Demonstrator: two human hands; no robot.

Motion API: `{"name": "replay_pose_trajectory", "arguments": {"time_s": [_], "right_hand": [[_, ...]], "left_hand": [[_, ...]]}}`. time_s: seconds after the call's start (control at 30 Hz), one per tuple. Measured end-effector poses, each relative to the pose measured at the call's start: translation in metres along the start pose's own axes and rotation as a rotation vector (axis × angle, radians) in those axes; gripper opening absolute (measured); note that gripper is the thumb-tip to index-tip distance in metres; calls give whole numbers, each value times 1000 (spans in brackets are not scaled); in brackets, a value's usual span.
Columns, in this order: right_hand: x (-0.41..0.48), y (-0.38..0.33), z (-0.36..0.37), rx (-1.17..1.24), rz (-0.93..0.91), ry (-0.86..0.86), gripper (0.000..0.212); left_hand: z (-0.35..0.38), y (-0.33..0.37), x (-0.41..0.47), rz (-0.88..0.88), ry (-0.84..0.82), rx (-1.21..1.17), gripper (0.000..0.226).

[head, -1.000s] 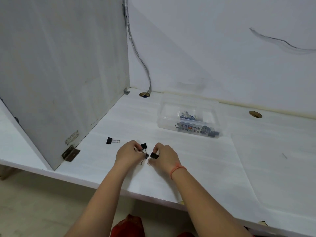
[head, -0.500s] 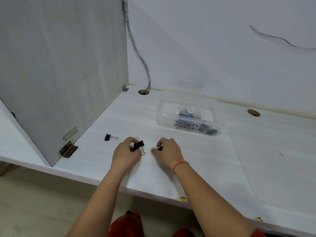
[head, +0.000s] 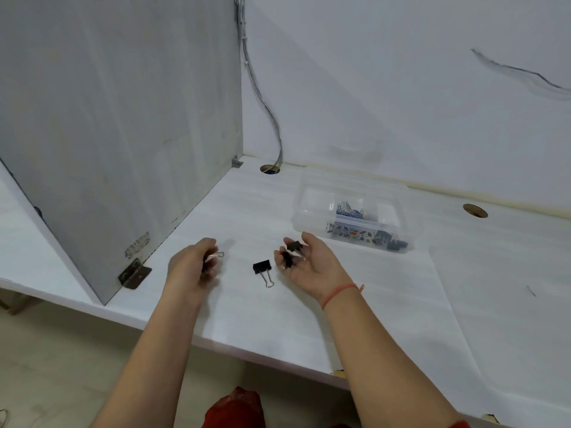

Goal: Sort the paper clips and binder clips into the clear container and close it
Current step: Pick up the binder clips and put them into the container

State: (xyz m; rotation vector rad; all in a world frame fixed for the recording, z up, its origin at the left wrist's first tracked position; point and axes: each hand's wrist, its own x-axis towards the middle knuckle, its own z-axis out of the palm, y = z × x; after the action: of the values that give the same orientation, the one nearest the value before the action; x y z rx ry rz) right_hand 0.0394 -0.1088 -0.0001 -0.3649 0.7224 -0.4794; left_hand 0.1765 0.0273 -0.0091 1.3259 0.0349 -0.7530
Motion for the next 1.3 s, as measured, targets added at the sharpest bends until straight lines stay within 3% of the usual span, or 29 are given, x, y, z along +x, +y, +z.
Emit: {"name": "replay_pose_trajectory", "arguments": {"time_s": [0.07,0.13,0.23,0.3,0.37,0.53,0.6,0.67,0.8,0.87,0.93,1.03,1.1,1.2,1.3], "right_hand": [[5,7,6,-103,-14,67,36],[13,16,10,-517,-116,180,32],[19,36,8,-1294,-487,300,28],[21,51,6,-1632,-641,272,44],[25,62,5,-1934,-780,244,50],[31,66,8,-2105,-926,232,34],[29,63,7,-2014,-907,243,32],[25,55,10,-1779,-758,253,30],[16,32,8,-715,-181,130,32],[11,21,-4,-205,-11,47,35],[5,12,-15,117,18,16,36],[-16,-6,-20,342,-57,25,32],[-31,-22,-17,426,-127,32,28],[-57,-60,-17,482,-240,-1,24],[-70,-104,-21,386,-336,57,20]], "left_hand": [[-6,3,10,217,132,296,25],[-8,5,20,385,248,575,27],[-7,7,34,398,331,976,47],[-5,6,43,355,305,1135,55],[-2,3,52,342,279,1202,48],[-4,-1,58,406,224,1235,42],[-6,-4,55,476,185,1233,41],[-7,-9,51,555,149,1212,36],[-5,-22,33,637,115,1105,20],[2,-25,19,559,89,910,13],[16,-23,5,256,37,483,6],[45,-19,-20,-272,-133,-262,15],[66,-18,-33,-398,-189,-510,16],[108,-12,-56,-425,-308,-554,15],[154,-5,-65,-430,-405,-461,17]]}}
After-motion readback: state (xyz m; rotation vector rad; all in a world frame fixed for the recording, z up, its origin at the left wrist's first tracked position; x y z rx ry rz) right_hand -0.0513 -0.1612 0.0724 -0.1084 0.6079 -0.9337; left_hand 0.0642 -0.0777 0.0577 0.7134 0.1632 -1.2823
